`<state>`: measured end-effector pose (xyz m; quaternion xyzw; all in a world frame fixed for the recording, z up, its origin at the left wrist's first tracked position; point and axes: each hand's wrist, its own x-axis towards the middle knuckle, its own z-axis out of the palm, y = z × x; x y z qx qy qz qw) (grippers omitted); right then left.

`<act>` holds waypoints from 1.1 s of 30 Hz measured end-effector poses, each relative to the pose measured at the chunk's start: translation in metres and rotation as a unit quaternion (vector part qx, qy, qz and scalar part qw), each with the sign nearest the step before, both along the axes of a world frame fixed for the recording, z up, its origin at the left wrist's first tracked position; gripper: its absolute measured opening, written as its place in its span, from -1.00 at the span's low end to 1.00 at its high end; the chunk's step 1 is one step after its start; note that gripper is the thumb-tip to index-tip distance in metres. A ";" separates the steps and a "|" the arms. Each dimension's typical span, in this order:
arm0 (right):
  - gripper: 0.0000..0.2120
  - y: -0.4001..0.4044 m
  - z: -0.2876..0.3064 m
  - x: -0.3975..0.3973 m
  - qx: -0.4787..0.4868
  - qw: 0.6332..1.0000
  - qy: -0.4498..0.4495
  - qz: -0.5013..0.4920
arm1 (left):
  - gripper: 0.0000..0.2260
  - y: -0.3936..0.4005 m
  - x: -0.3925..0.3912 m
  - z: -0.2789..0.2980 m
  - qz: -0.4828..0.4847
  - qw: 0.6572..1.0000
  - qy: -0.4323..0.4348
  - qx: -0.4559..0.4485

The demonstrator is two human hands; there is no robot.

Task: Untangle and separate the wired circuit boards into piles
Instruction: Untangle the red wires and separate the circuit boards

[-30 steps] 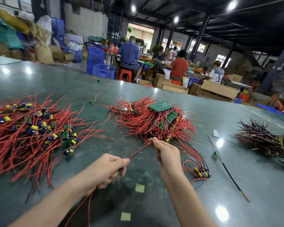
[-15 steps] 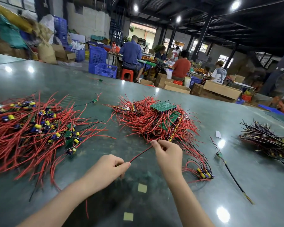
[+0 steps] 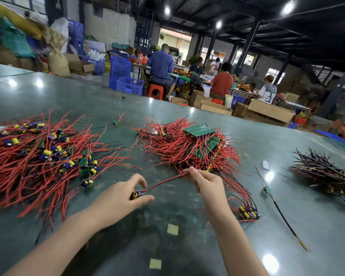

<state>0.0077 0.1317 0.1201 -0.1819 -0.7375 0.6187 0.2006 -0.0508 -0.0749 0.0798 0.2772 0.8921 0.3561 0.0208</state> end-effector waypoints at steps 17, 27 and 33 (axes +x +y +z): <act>-0.75 -0.006 0.004 -0.002 0.125 0.990 -0.017 0.057 | -0.68 -0.026 -0.024 0.004 0.291 0.898 0.322 -0.075; -0.79 0.054 0.053 0.032 0.131 0.986 -0.008 0.105 | -0.84 0.017 0.007 -0.013 0.085 0.935 0.344 -0.019; -0.85 0.146 0.011 0.042 0.428 0.789 -0.436 -0.067 | -0.86 0.017 0.006 -0.015 0.079 0.947 0.308 0.039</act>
